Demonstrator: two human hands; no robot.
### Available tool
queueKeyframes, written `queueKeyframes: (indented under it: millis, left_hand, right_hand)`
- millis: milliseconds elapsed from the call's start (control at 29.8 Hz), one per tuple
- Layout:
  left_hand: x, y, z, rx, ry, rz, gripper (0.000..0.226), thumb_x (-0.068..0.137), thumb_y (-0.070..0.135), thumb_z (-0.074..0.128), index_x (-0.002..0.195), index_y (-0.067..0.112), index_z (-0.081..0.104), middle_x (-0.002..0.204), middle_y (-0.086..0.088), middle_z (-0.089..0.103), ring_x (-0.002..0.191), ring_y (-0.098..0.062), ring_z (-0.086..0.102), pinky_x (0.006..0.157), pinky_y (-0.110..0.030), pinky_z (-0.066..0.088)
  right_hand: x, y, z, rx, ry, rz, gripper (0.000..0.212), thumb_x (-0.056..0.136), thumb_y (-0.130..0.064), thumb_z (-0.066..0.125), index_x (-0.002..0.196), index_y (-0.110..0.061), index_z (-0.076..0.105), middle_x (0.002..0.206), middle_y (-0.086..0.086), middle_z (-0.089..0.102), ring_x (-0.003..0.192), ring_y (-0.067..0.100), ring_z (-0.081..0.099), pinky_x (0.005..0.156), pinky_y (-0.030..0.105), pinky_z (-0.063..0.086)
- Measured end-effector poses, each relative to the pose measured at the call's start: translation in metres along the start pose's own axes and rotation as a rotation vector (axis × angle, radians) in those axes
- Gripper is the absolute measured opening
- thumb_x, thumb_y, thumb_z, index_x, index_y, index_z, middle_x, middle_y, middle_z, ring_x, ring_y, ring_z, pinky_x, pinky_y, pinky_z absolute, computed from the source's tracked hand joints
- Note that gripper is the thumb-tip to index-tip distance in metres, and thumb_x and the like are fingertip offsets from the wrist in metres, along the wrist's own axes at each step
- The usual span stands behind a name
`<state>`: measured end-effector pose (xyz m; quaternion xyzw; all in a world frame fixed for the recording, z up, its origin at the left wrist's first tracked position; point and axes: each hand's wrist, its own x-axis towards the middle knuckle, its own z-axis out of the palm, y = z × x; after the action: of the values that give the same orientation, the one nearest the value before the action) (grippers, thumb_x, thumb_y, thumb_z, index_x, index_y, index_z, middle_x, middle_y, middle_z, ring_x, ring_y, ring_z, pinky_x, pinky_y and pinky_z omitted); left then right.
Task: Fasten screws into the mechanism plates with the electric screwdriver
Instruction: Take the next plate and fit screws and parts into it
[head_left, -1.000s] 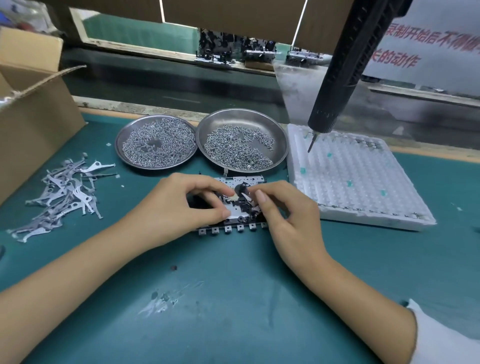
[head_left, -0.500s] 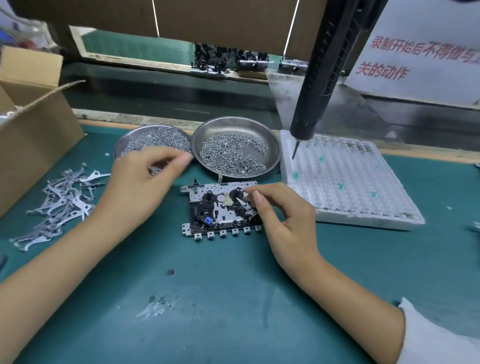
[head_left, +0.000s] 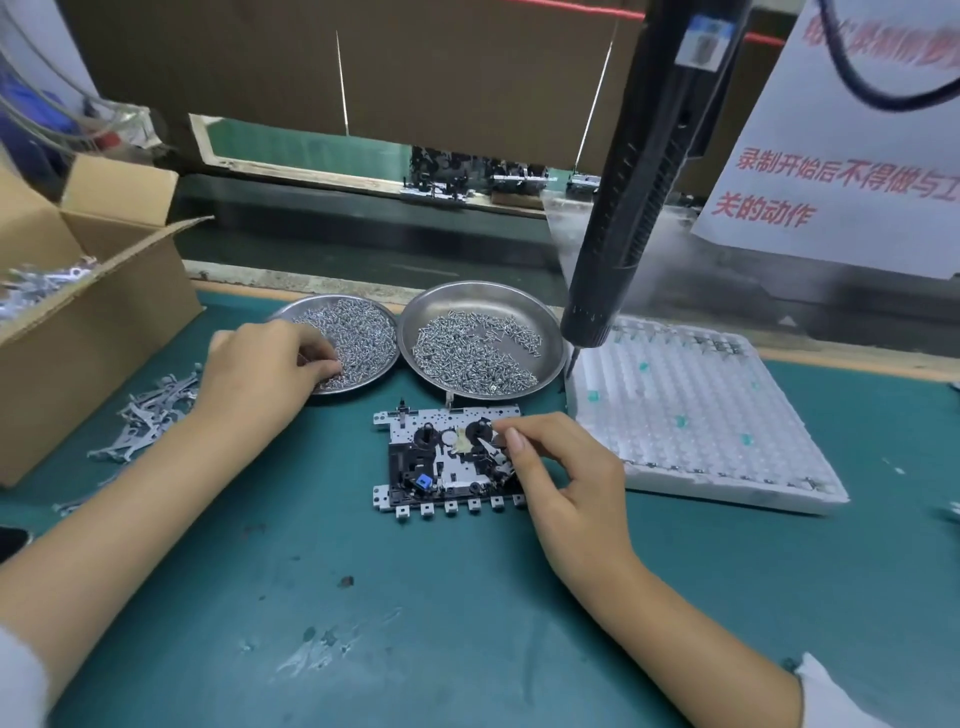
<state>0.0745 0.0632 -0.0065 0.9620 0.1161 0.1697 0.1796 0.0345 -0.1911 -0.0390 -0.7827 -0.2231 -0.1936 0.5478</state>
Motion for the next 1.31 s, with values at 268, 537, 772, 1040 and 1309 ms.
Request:
queueKeyframes:
  millis: [268,537,772,1040,1309]
  left_hand:
    - [-0.007,0.004,0.007,-0.116,0.227,0.082,0.008,0.082,0.024,0.072,0.087,0.019,0.076,0.086,-0.007,0.074,0.083,-0.032,0.063,0.082,-0.039,0.042]
    - [-0.012,0.001,0.017,-0.108,0.292,0.147,0.012,0.080,0.025,0.074,0.088,0.017,0.073,0.080,-0.004,0.073,0.078,-0.029,0.062,0.087,-0.035,0.031]
    - [-0.029,0.013,0.015,-0.444,0.330,0.167,0.006,0.075,0.021,0.077,0.078,0.016,0.077,0.078,0.005,0.072,0.067,-0.009,0.063,0.081,-0.028,0.049]
    - [-0.041,0.028,0.018,-0.697,0.303,0.057,0.020,0.070,0.015,0.080,0.083,0.029,0.074,0.074,0.024,0.065,0.073,0.006,0.058,0.068,-0.003,0.038]
    - [-0.057,0.048,0.016,-0.950,0.169,0.054,0.012,0.065,0.034,0.077,0.075,0.038,0.075,0.076,0.016,0.071,0.071,-0.005,0.064,0.074,-0.018,0.050]
  right_hand:
    - [0.003,0.001,0.000,-0.029,-0.007,-0.055,0.015,0.089,-0.010,0.058,0.092,-0.012,0.072,0.086,-0.007,0.067,0.085,0.002,0.061,0.075,0.015,0.046]
    - [0.041,-0.006,-0.002,-0.248,-0.073,-0.104,0.017,0.090,-0.009,0.059,0.103,-0.006,0.070,0.096,-0.002,0.065,0.089,0.005,0.058,0.084,0.018,0.046]
    - [0.106,0.003,0.008,-0.756,-0.521,0.238,0.038,0.094,-0.020,0.058,0.130,-0.009,0.056,0.128,0.012,0.057,0.115,0.026,0.054,0.097,0.032,0.041]
    - [0.113,0.016,0.012,-0.718,-0.350,0.223,0.018,0.092,-0.013,0.061,0.103,-0.010,0.074,0.097,0.007,0.073,0.070,0.010,0.058,0.068,0.022,0.040]
    - [0.101,0.010,0.004,-0.250,-0.141,0.230,0.017,0.087,-0.009,0.068,0.102,-0.010,0.074,0.087,-0.006,0.070,0.073,-0.002,0.061,0.070,0.003,0.043]
